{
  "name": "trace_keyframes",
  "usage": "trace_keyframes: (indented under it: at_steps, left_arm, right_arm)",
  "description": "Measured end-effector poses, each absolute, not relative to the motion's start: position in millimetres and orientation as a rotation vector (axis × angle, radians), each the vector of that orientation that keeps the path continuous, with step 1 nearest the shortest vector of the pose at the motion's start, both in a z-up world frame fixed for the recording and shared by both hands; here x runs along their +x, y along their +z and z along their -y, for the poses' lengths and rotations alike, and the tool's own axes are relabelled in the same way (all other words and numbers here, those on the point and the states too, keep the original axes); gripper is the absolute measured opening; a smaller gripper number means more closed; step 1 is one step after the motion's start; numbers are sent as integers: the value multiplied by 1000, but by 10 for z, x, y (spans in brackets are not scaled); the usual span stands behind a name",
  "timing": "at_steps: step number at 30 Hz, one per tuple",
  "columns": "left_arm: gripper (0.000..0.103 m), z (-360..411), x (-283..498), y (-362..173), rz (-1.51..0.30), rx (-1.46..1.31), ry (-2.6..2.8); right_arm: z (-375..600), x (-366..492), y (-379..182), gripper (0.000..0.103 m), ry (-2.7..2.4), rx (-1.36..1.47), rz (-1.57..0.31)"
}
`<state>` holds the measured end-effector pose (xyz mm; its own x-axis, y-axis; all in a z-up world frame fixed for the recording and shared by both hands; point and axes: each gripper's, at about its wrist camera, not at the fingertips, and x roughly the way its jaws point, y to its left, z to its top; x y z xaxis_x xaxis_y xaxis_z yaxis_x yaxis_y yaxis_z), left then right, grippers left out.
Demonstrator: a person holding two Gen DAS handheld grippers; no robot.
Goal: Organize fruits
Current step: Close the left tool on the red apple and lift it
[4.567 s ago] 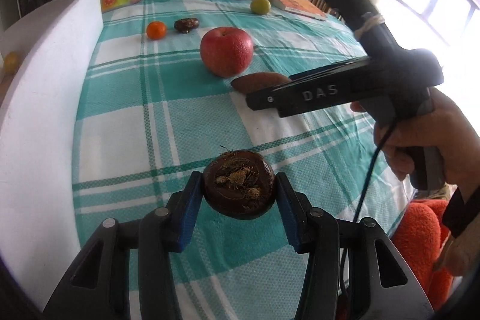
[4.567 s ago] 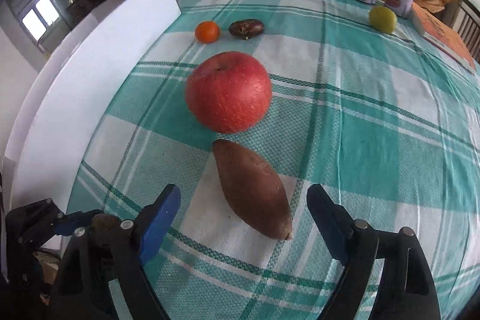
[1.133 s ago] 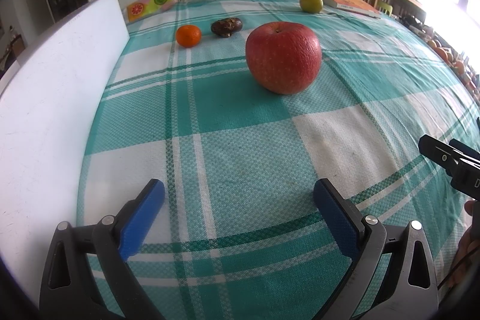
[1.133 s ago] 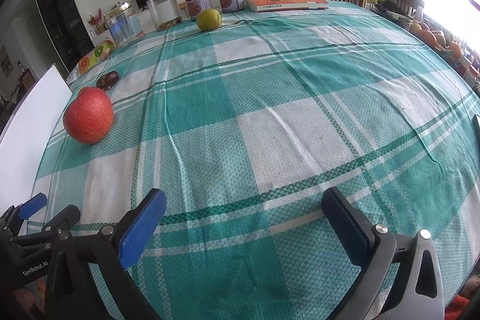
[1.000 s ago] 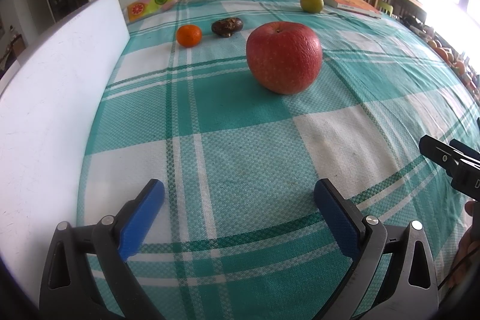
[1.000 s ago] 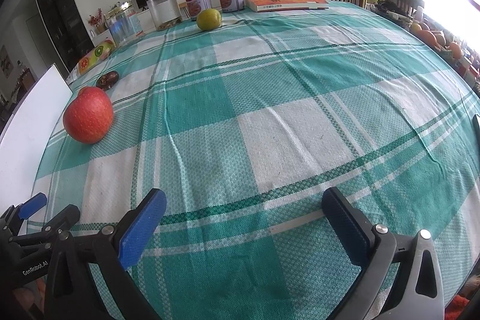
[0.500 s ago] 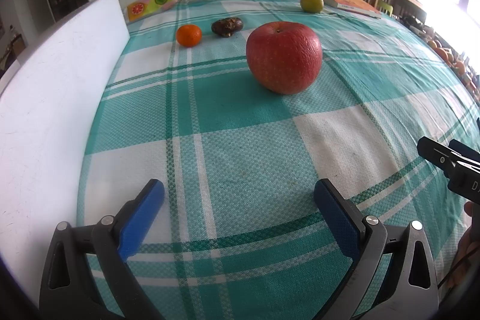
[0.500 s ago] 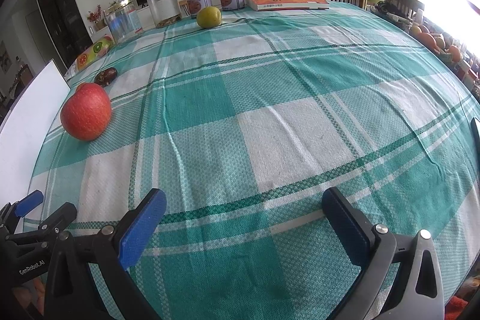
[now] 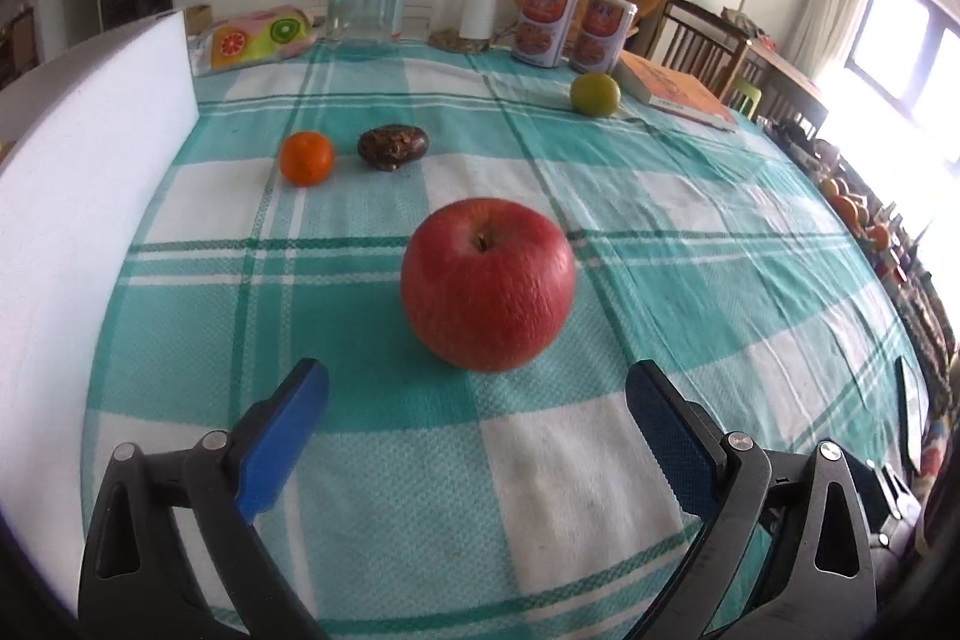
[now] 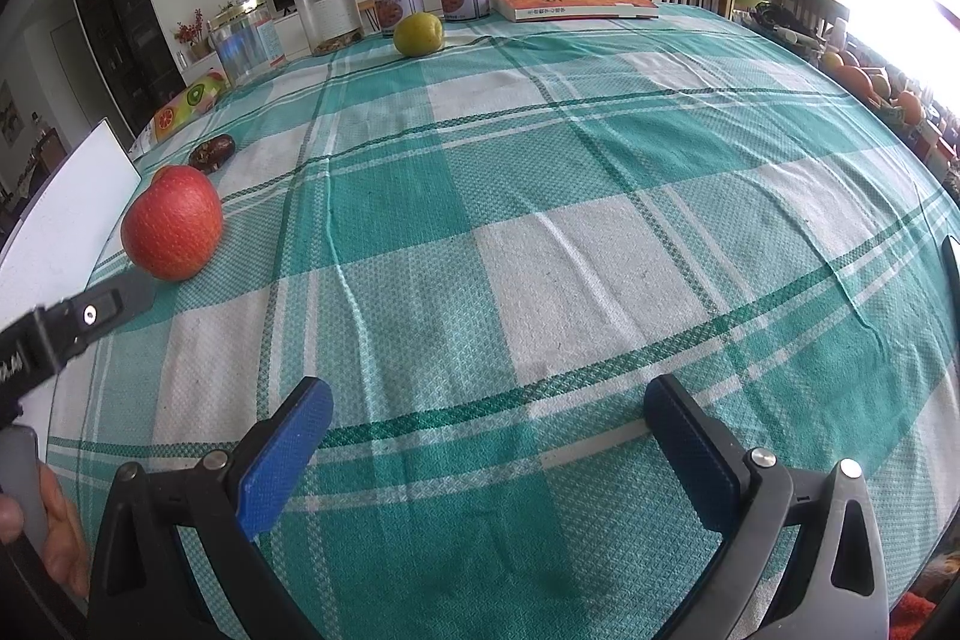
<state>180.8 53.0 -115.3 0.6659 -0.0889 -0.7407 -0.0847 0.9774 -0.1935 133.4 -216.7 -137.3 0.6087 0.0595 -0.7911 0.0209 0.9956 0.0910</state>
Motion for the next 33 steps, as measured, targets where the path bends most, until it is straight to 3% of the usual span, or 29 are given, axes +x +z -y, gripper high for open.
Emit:
trace_keyframes:
  at_steps: [6,7,8,9,18,25,26,29,33]
  left_arm:
    - [97,-517,2249,-1325,-916,-210,16]
    - [89,-521,2244,-1317,-904,-209,10]
    - [70,-518,2230,-1297,-895,-211,-24]
    - [70,-508,2212,-1273,-901,-193,-15]
    - [70,-479,1420,-1026,-934,-109,-89]
    - [71,-551,1201,-1283,-986,-37,-57]
    - [72,-577,1188,-1300,-971,-48,-57]
    - [93,-584,1197,-1309,-931,-19,-19]
    - [95,-610,1237,-1407,-937,-6,7]
  right_arm:
    - [2164,1336,-1370,103,23,93,-917]
    - [2166,1335,-1371,103,23,94,-917]
    - [2167,1335,-1372,103,23,93,-917]
    - [2163,1337,-1370,103,22,92,-917]
    - [2162,1336,-1372,103,23,92,-917]
    - [2170,1330,-1373,103,23,90,-918]
    - [2163,1334,-1370,103,23,90,-917]
    - [2162,1333,-1372,103,23,89,-918]
    - [2164,1331,-1370,103,23,87,-919]
